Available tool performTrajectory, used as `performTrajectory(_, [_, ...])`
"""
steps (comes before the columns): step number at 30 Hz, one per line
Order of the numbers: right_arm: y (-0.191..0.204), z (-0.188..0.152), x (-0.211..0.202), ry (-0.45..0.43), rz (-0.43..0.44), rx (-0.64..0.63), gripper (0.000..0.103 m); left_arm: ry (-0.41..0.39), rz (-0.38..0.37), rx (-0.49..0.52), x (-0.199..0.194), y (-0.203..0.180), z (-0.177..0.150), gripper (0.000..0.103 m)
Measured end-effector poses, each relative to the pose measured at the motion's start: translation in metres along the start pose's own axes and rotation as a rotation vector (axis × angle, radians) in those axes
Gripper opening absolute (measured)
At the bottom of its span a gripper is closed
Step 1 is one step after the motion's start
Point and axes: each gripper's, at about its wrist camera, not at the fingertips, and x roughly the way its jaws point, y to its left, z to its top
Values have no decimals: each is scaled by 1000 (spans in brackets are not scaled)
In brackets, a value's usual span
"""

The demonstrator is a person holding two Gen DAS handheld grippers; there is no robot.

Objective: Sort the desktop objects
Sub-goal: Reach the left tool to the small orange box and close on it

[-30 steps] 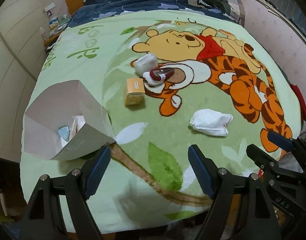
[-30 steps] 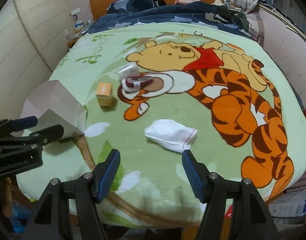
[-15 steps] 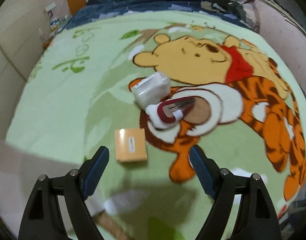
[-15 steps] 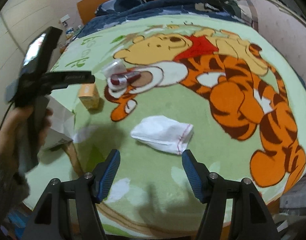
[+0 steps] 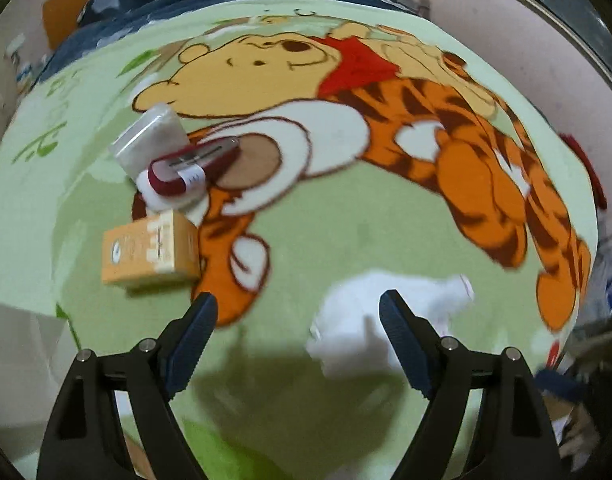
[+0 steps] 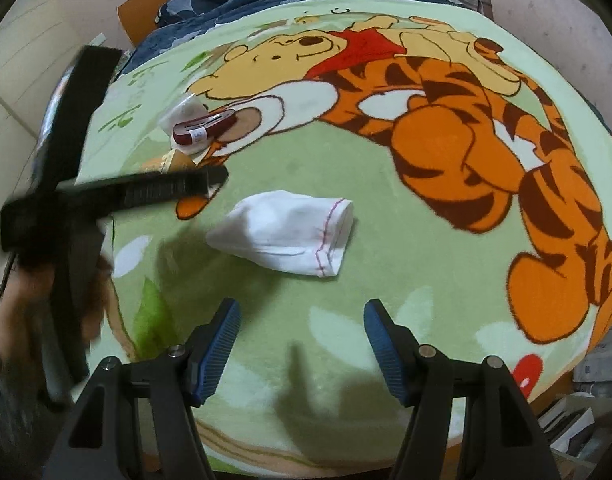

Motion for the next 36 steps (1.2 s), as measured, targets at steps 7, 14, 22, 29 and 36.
performTrajectory(7, [8, -4, 3, 9, 18, -18, 66, 31, 189, -178, 13, 58, -7, 84])
performTrajectory(14, [7, -13, 7, 31, 10, -25, 66, 7, 188, -205, 54, 97, 23, 84])
performTrajectory(22, [-10, -21, 11, 52, -8, 9, 66, -7, 18, -212, 49, 64, 17, 87])
performTrajectory(29, [-11, -22, 10, 60, 1, 20, 66, 77, -173, -181, 26, -15, -18, 87])
performTrajectory(36, [-12, -20, 13, 53, 16, 19, 66, 12, 158, -182, 28, 61, 2, 88])
